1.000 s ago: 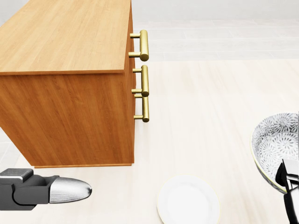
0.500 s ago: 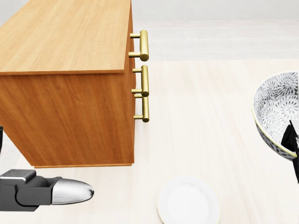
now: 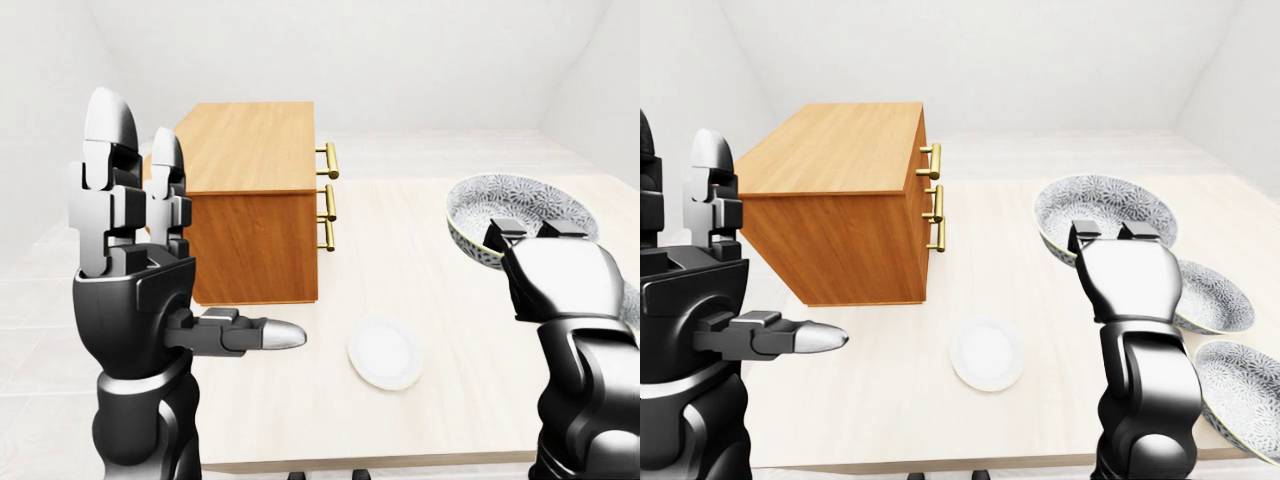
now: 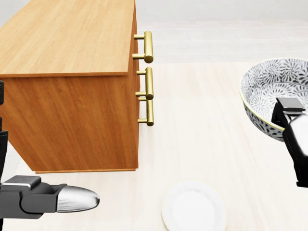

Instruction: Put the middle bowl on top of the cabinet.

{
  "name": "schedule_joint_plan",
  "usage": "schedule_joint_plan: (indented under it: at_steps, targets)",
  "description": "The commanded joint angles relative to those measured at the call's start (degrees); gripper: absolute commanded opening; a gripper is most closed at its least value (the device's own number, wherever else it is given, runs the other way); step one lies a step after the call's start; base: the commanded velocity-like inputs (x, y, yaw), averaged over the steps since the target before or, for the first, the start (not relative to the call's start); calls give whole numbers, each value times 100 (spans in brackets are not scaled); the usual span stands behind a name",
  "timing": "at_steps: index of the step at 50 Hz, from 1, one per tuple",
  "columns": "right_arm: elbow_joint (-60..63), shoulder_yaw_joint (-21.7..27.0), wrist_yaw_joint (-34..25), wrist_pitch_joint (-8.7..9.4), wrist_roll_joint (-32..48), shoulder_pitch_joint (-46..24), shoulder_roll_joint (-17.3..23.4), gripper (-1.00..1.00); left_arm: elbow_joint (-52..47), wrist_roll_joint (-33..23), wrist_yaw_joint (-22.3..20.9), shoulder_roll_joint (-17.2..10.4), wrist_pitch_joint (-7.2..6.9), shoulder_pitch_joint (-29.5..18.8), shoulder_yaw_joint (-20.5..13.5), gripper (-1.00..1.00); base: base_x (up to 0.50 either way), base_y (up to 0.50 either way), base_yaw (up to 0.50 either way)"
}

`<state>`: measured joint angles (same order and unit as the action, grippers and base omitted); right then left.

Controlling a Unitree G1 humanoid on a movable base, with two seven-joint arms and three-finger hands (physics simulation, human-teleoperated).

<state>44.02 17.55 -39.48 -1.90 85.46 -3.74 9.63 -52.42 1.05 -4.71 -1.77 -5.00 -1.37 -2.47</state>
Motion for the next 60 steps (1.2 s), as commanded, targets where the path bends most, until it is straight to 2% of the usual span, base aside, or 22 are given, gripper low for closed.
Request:
schedule_joint_plan:
  at_steps: [1,8,10,17,36,51,56,60]
  targets:
    - [-442,-468,-52,397,140,-640,91,-100,49,-9,-14,2,0,7,0,100,0,0,0]
    - [-600,-581,-52,581,196,-1149,272,-100,84,13,-1,14,0,6,-22,100,0,0,0]
    - [-672,-572,-52,688,183,-1332,290,-100,24,29,8,22,0,0,-29,100,0,0,0]
    - [-809,-766,-52,690,291,-1865,390,-100,28,35,19,4,0,-18,-30,100,0,0,0]
    - [-1585,-1455,-52,690,569,-2784,97,-100,67,3,27,-24,0,-32,-54,100,0,0,0]
    - [-2045,-1549,-52,690,687,-3251,-86,-100,77,20,0,-13,0,-25,-51,100,0,0,0]
    - [-2419,-1488,-52,690,280,-3441,-316,-100,183,-15,-8,-30,0,-2,-34,100,0,0,0]
    - [-2621,-1572,-52,690,145,-3559,-312,-100,182,4,-19,-16,0,-13,-77,100,0,0,0]
